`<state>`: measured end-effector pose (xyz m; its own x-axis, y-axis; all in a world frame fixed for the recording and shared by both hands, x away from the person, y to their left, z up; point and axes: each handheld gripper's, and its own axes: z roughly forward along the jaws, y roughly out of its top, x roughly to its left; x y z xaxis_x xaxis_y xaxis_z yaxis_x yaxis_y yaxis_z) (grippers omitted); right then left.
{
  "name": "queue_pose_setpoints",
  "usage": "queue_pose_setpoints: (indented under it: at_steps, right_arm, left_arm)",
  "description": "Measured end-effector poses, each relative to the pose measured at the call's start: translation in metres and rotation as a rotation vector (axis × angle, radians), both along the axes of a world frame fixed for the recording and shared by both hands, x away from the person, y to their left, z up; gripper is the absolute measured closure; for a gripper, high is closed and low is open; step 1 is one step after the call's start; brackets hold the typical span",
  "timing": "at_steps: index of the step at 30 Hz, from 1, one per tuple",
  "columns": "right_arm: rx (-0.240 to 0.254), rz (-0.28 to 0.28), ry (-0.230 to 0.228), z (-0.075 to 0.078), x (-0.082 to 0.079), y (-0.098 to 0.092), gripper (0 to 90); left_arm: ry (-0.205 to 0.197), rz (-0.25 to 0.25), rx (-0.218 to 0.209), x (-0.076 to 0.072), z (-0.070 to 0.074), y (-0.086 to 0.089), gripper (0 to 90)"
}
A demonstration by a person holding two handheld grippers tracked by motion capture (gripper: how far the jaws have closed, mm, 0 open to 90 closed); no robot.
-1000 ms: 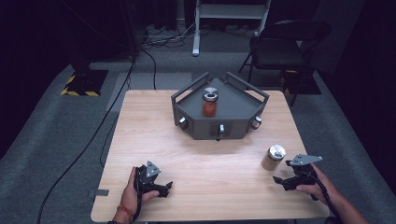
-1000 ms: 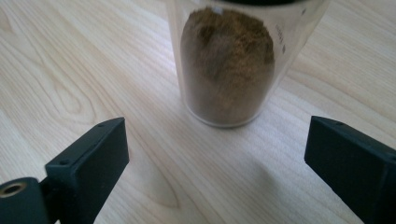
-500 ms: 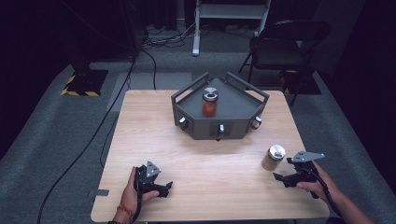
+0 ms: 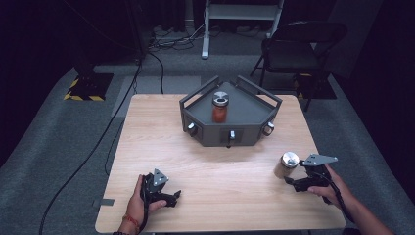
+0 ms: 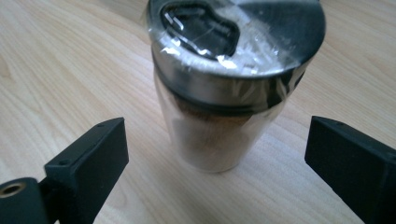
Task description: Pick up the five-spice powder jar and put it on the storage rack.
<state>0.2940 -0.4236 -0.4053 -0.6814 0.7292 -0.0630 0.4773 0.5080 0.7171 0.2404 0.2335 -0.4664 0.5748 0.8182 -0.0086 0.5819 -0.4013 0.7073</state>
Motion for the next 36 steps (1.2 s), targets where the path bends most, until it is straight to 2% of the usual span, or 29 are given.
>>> queue_pose_setpoints:
  at_steps: [5, 10, 13, 18, 24, 31, 36]
  right_arm:
    - [0.033, -0.018, 0.007, -0.005, 0.004, 0.001, 6.1]
    - [0.039, -0.037, 0.000, -0.010, 0.008, 0.008, 7.9]
    - [0.025, -0.032, 0.001, -0.010, 0.013, 0.013, 11.3]
    - [0.043, -0.034, -0.005, -0.014, 0.016, 0.016, 19.4]
    - [0.034, -0.030, -0.036, -0.021, 0.014, 0.020, 29.9]
    - [0.060, -0.020, -0.048, -0.026, 0.016, 0.016, 30.6]
    - [0.058, -0.012, -0.059, -0.027, 0.015, 0.017, 30.7]
  left_arm:
    - [0.000, 0.000, 0.000, 0.000, 0.000, 0.000, 0.2]
    - [0.000, 0.000, 0.000, 0.000, 0.000, 0.000, 0.3]
    - [0.000, -0.001, -0.002, 0.000, 0.000, 0.000, 0.3]
    - [-0.001, -0.002, -0.001, 0.001, 0.000, 0.000, 0.2]
    - [0.000, -0.002, -0.001, 0.001, 0.000, 0.000, 0.3]
    - [-0.001, -0.001, -0.001, 0.001, 0.000, -0.001, 0.2]
    - [-0.001, -0.001, 0.000, 0.001, 0.000, -0.001, 0.2]
